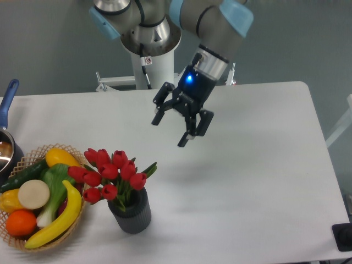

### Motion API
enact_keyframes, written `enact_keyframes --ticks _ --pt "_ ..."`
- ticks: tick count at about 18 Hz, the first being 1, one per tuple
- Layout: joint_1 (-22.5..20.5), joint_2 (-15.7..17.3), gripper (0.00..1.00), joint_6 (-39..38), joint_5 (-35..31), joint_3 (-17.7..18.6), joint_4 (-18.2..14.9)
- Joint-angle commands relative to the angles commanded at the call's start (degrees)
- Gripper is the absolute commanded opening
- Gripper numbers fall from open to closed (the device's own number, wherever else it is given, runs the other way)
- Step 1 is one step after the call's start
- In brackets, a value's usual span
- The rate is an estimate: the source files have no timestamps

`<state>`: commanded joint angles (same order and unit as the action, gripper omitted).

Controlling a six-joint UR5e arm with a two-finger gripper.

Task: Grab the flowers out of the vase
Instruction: 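Move the open gripper down toward the red tulips in the black vase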

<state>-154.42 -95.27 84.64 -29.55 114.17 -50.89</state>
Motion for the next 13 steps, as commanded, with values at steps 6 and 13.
enact_keyframes --ticks 6,13 --pt "1.3 -3.3 1.0 0.0 3.3 0.4 1.7" --pt "2.5 -6.2 1.0 -0.2 3.8 -1.7 2.4"
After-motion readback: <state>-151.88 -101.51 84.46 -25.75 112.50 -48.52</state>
